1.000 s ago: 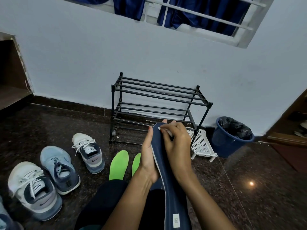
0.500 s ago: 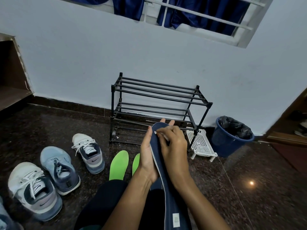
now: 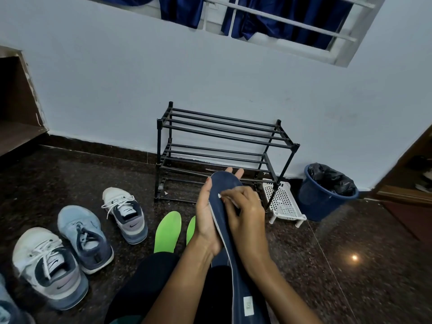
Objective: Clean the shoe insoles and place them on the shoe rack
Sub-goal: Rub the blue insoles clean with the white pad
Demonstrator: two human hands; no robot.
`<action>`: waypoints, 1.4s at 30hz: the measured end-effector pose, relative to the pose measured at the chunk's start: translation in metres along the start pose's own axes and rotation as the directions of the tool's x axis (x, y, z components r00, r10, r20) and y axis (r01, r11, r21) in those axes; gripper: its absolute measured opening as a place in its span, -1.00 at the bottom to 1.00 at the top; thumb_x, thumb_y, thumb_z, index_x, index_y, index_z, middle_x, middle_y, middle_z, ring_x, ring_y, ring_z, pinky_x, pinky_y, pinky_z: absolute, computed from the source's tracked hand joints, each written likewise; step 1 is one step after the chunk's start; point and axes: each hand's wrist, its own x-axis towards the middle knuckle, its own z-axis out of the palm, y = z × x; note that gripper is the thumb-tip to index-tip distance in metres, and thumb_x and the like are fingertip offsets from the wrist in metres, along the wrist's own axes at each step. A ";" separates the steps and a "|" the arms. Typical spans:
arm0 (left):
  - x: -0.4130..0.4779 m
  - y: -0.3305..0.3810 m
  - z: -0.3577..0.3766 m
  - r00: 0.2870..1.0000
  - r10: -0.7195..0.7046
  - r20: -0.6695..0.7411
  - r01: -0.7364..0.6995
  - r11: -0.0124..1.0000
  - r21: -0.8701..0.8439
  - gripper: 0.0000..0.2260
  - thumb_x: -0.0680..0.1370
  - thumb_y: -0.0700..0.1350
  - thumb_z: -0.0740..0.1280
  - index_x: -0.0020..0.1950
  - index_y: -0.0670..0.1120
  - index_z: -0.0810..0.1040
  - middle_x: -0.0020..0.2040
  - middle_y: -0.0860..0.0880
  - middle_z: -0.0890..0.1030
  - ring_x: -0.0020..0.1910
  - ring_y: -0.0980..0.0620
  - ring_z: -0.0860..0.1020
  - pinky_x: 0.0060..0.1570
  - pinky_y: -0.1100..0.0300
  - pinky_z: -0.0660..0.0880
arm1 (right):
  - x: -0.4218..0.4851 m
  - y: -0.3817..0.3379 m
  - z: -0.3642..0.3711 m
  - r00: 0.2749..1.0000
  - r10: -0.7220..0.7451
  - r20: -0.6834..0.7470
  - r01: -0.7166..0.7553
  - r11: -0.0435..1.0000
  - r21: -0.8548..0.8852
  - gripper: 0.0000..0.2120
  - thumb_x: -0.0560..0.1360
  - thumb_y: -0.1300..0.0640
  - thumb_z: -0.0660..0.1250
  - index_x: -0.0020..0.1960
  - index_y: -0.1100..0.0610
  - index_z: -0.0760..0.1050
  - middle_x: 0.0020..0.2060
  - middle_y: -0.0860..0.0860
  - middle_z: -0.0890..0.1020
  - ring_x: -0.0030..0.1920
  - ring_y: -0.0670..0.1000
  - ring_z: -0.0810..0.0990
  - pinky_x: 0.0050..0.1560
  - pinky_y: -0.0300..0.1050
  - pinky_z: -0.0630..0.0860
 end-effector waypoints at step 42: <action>-0.007 0.000 0.007 0.998 -0.058 -0.016 0.058 0.998 0.031 -0.58 0.51 0.10 0.14 0.14 -0.15 0.58 -0.07 -0.11 0.67 -0.15 0.00 0.66 -0.16 0.22 0.60 | 0.022 0.014 -0.009 0.992 0.103 -0.069 -0.099 0.993 0.063 -0.87 0.46 0.37 0.31 -0.08 0.21 0.60 -0.18 0.03 0.55 -0.10 0.04 0.52 -0.06 -0.46 0.33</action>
